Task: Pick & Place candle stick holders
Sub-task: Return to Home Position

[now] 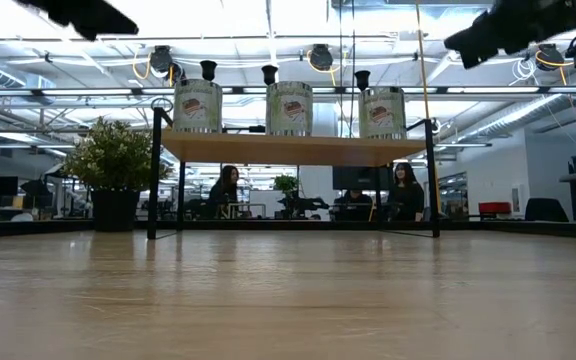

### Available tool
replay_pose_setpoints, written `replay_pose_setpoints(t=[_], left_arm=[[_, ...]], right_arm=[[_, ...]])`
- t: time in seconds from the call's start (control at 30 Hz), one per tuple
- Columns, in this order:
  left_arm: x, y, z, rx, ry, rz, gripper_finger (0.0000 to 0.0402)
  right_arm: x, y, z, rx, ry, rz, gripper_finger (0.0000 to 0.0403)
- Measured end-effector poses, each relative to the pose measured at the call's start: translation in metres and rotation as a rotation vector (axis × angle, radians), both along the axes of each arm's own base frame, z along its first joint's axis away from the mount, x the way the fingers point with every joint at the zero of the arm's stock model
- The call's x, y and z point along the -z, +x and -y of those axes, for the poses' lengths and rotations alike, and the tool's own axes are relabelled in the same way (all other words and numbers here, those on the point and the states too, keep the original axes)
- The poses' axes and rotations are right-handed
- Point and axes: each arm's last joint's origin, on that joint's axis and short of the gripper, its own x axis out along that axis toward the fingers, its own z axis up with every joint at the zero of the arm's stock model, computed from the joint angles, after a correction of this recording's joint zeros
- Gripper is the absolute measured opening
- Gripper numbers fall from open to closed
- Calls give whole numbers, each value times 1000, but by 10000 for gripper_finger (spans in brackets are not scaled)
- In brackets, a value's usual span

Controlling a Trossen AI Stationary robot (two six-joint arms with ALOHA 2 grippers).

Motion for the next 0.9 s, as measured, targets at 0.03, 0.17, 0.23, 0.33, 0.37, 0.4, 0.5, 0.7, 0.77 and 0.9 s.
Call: replay_pose_setpoints(t=[0.03, 0.17, 0.23, 0.33, 0.37, 0.4, 0.5, 0.7, 0.77, 0.9], left_arm=[[8, -2, 0, 0, 0, 21, 69], [40, -5, 0, 21, 12, 98, 69], [56, -6, 1, 46, 9, 120, 69], [79, -6, 1, 63, 12, 170, 69], [86, -6, 1, 65, 22, 192, 69], [93, -6, 1, 67, 32, 212, 69], [112, -5, 1, 69, 49, 274, 69], [143, -6, 2, 82, 72, 369, 69], [148, -6, 2, 108, 71, 360, 69], [145, -7, 4, 177, 73, 381, 69]], right_arm=[[6, -2, -1, 0, -5, 17, 2], [28, -8, -2, 0, -20, 74, 1], [40, -11, -3, 0, -18, 69, 1], [56, -14, -4, 1, -11, 63, 1], [61, -14, -4, 3, -3, 72, 1], [65, -15, -4, 5, 2, 84, 1], [76, -16, -5, 10, 23, 108, 1], [95, -20, -6, 15, 45, 128, 1], [99, -22, -6, 15, 42, 134, 1], [99, -26, -7, 13, 33, 167, 1]])
